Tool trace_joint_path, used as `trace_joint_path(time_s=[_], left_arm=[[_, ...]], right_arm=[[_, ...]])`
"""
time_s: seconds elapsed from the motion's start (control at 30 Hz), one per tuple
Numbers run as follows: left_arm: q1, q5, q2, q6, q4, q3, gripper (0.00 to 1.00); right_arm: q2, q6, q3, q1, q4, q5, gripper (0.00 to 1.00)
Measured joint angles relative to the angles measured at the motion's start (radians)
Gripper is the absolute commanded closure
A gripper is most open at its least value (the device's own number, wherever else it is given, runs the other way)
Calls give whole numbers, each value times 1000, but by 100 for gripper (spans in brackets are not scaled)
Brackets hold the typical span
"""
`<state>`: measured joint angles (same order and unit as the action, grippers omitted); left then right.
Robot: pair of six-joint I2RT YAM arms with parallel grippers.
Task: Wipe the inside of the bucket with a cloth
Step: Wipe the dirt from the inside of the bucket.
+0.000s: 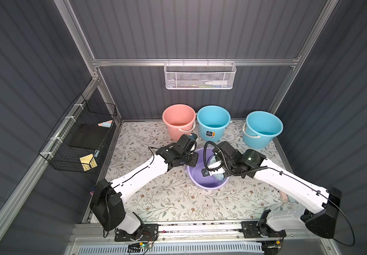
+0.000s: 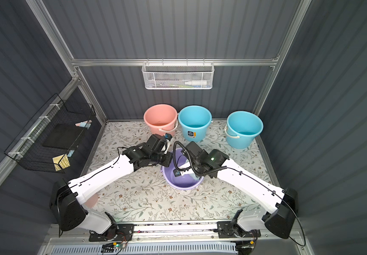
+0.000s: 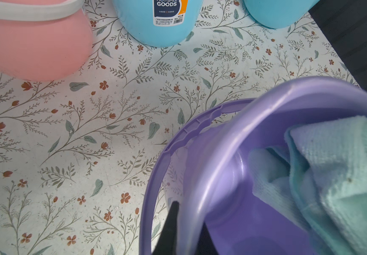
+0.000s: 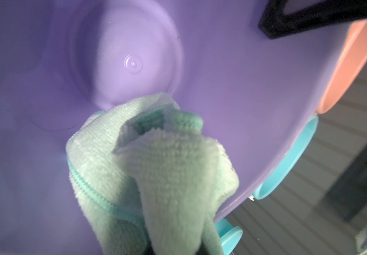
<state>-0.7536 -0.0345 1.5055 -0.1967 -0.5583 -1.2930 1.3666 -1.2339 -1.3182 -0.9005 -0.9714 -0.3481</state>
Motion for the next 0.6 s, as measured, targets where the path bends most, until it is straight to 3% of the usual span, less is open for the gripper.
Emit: trace_joint_path(time_s=[0.3,0.6], left_arm=[[0,0,0,0,0,0,100],[8,14,0,0,-13,2,100]], right_arm=[[227,133,-137,-1,-184,22,100],[344,191,-154,10,-167,77,100]])
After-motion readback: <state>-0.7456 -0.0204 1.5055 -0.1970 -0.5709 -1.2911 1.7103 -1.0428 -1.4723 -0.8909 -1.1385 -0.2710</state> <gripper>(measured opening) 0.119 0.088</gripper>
